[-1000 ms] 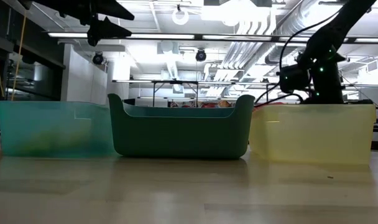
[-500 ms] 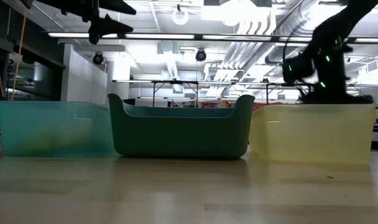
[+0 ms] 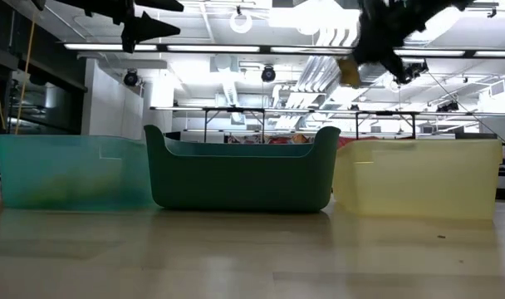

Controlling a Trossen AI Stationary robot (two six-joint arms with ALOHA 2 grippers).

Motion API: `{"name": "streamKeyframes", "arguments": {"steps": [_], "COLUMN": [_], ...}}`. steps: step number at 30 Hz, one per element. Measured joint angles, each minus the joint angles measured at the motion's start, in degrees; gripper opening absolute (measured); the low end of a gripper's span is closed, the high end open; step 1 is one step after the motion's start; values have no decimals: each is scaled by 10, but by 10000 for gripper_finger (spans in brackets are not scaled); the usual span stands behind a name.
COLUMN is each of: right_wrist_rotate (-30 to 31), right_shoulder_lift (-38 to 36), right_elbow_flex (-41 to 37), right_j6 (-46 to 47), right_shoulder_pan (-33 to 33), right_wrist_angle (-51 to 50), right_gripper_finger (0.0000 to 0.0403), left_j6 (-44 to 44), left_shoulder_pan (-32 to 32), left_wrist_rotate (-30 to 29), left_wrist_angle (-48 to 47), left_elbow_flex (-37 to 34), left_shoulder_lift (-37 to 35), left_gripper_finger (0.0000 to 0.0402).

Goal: Sort candy
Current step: Put the yellow candy into the light green bin

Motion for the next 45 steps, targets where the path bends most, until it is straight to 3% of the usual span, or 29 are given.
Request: {"name": "streamKeyframes", "arguments": {"steps": [14, 25, 32, 39, 45], "right_wrist_rotate": [-45, -58, -103, -108, -116], "right_shoulder_lift": [97, 127, 143, 188, 219], "right_elbow_flex": [9, 9, 9, 9, 9], "right_j6": [-87, -114, -137, -147, -146], "right_shoulder_pan": [156, 187, 188, 207, 215], "right_wrist_angle": [339, 434, 534, 591, 628], "right_gripper_finger": [6, 6, 6, 6, 6], "left_j6": [-1, -43, -60, -81, -78], "left_shoulder_pan": [0, 0, 0, -14, -33], "left_wrist_rotate": [0, 20, 97, 160, 197], "left_wrist_angle": [37, 65, 190, 353, 378], "left_elbow_flex": [0, 0, 1, 1, 42], "left_shoulder_lift": [0, 7, 86, 191, 260], "left_gripper_finger": [227, 227, 227, 227, 227]}}
